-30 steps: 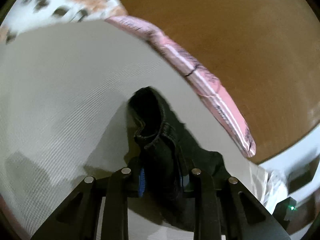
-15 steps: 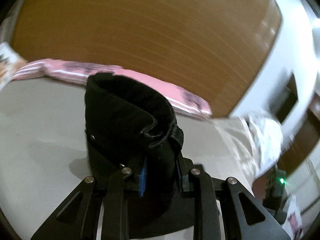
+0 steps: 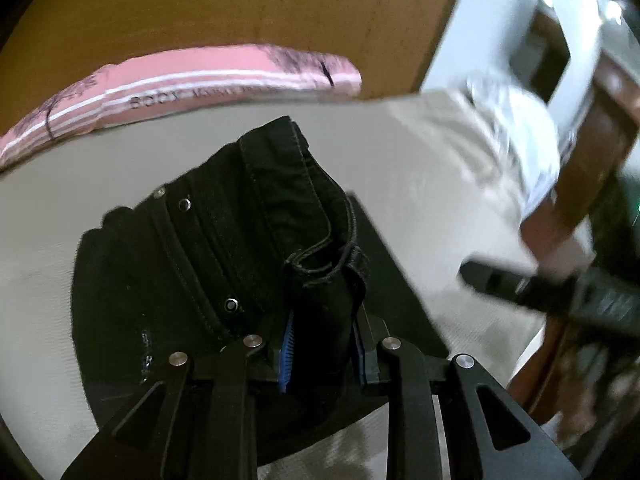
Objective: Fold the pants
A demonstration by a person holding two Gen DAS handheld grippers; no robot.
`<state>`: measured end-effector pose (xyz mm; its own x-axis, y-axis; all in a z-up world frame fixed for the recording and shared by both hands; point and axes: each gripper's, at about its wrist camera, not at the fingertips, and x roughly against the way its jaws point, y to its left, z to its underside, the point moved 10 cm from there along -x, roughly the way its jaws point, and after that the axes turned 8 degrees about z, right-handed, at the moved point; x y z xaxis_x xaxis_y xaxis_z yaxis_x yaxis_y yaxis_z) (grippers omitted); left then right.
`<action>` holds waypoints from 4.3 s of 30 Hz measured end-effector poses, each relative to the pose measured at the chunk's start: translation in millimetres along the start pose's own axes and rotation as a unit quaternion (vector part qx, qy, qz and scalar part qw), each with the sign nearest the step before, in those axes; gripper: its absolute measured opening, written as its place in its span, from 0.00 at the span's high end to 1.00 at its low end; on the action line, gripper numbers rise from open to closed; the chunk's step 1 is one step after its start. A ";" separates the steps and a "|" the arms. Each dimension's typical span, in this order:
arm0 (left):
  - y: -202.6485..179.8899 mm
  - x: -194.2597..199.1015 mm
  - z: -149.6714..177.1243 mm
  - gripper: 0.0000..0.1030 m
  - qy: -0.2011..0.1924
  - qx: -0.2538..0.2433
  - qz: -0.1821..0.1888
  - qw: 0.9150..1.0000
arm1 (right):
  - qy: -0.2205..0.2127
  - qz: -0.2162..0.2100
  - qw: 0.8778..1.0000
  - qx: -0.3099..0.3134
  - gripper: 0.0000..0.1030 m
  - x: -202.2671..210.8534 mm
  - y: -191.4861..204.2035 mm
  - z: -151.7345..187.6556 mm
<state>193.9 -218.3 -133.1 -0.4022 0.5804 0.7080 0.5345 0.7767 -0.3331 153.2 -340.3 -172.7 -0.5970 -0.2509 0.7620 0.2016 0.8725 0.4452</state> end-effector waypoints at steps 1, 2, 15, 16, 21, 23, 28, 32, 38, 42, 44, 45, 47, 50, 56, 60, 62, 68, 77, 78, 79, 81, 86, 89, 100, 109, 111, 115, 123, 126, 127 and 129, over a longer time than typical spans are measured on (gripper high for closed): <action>-2.4 -6.0 4.9 0.76 0.004 -0.009 -0.006 1.000 | 0.001 0.000 1.000 0.001 0.36 -0.7 -0.2 0.1; -5.3 -9.5 8.4 0.75 0.006 -0.023 -0.012 1.000 | 0.003 0.000 1.000 0.003 0.36 -1.6 -0.9 0.1; -11.4 39.4 5.6 0.57 -0.023 -0.019 0.037 0.999 | 0.075 -0.059 0.994 0.052 0.36 -31.4 23.0 4.6; -7.5 49.7 4.6 0.54 -0.033 -0.021 0.035 0.999 | 0.081 -0.062 0.993 0.054 0.36 -35.1 24.3 4.0; 39.0 79.6 7.4 0.50 -0.059 0.013 -0.013 0.998 | 0.111 -0.085 0.988 0.067 0.36 -56.1 32.4 1.0; 61.8 83.9 11.8 0.50 -0.059 0.037 -0.030 0.997 | 0.117 -0.079 0.988 0.070 0.36 -65.2 30.1 -2.5; 110.6 76.7 31.2 0.50 -0.038 0.089 -0.063 0.993 | 0.142 -0.092 0.983 0.078 0.36 -87.3 29.5 -9.9; 121.9 61.1 45.3 0.50 -0.017 0.104 -0.059 0.993 | 0.147 -0.108 0.979 0.088 0.36 -96.7 32.9 -16.3; 122.5 46.2 57.8 0.50 0.003 0.098 -0.070 0.993 | 0.148 -0.137 0.973 0.109 0.42 -109.7 42.8 -15.4; 124.3 40.9 62.1 0.50 0.008 0.098 -0.070 0.993 | 0.157 -0.164 0.968 0.110 0.53 -115.6 54.9 -12.3; 125.3 38.9 62.9 0.48 0.008 0.097 -0.071 0.993 | 0.167 -0.173 0.963 0.120 0.59 -119.0 63.0 -7.3; 125.6 38.6 63.1 0.47 0.008 0.097 -0.073 0.993 | 0.169 -0.174 0.962 0.125 0.59 -120.4 66.0 -5.9; 125.8 38.1 62.9 0.46 0.008 0.101 -0.072 0.992 | 0.169 -0.173 0.961 0.131 0.60 -122.8 69.7 -4.6; 125.6 36.8 63.0 0.45 0.008 0.104 -0.076 0.992 | 0.172 -0.166 0.964 0.120 0.60 -127.1 71.0 -3.9; 127.3 34.7 63.5 0.44 0.015 0.111 -0.087 0.990 | 0.159 -0.132 0.971 0.118 0.61 -128.0 75.0 -4.3; 130.7 38.9 62.9 0.44 0.020 0.127 -0.096 0.987 | 0.148 -0.108 0.975 0.124 0.73 -122.7 74.5 -3.5; 133.9 45.5 62.2 0.44 0.015 0.134 -0.106 0.985 | 0.141 -0.096 0.978 0.120 0.79 -117.2 74.9 -4.1; 150.4 65.2 64.9 0.44 0.005 0.137 -0.152 0.979 | 0.118 -0.063 0.983 0.123 0.88 -90.9 89.5 -5.8; 163.2 74.7 67.4 0.44 0.010 0.136 -0.184 0.973 | 0.097 -0.054 0.986 0.122 0.90 -50.7 106.9 -13.4; 162.6 74.3 67.3 0.44 0.010 0.135 -0.184 0.974 | 0.093 -0.055 0.987 0.121 0.90 -46.4 107.0 -14.7; 161.5 73.6 66.8 0.44 0.011 0.133 -0.184 0.974 | 0.089 -0.055 0.987 0.121 0.90 -42.1 105.8 -16.4; 157.7 69.5 64.4 0.44 0.014 0.129 -0.182 0.975 | 0.084 -0.055 0.989 0.112 0.90 -35.3 100.2 -19.8; 149.6 59.6 60.7 0.44 0.022 0.115 -0.177 0.977 | 0.072 -0.038 0.993 0.087 0.90 -30.3 73.5 -29.0; 145.7 53.6 60.0 0.44 0.028 0.113 -0.173 0.978 | 0.068 -0.025 0.995 0.067 0.91 -33.3 53.7 -33.4; 149.0 42.4 67.2 0.42 0.036 0.129 -0.153 0.979 | 0.082 0.016 0.995 0.052 0.91 -69.7 8.0 -20.5; 146.0 38.0 66.4 0.41 0.031 0.129 -0.139 0.981 | 0.065 0.020 0.997 0.029 0.91 -68.2 -10.8 -23.6; 146.1 35.5 67.9 0.41 0.033 0.123 -0.144 0.981 | 0.059 0.032 0.997 0.044 0.89 -74.0 -13.2 -22.0; 147.1 33.8 69.7 0.41 0.034 0.121 -0.150 0.981 | 0.057 0.042 0.996 0.048 0.72 -73.3 -15.0 -20.8; 141.5 36.8 71.4 0.41 0.038 0.109 -0.161 0.980 | 0.054 0.076 0.994 0.058 0.62 -53.6 -19.9 -2.4; 137.3 38.2 74.4 0.41 0.040 0.100 -0.162 0.981 | 0.053 0.086 0.993 0.066 0.58 -43.2 -22.6 9.3; 136.5 38.3 75.4 0.41 0.040 0.098 -0.163 0.981 | 0.054 0.090 0.992 0.069 0.56 -41.2 -24.0 13.1; 135.8 37.9 77.9 0.41 0.041 0.093 -0.166 0.981 | 0.059 0.097 0.991 0.074 0.57 -40.2 -26.8 21.9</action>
<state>193.3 -71.7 -200.0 -0.4661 0.2719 0.8419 0.2353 0.9554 -0.1783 154.8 -344.4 -225.5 -0.4623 -0.1118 0.8797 0.1819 0.9590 0.2174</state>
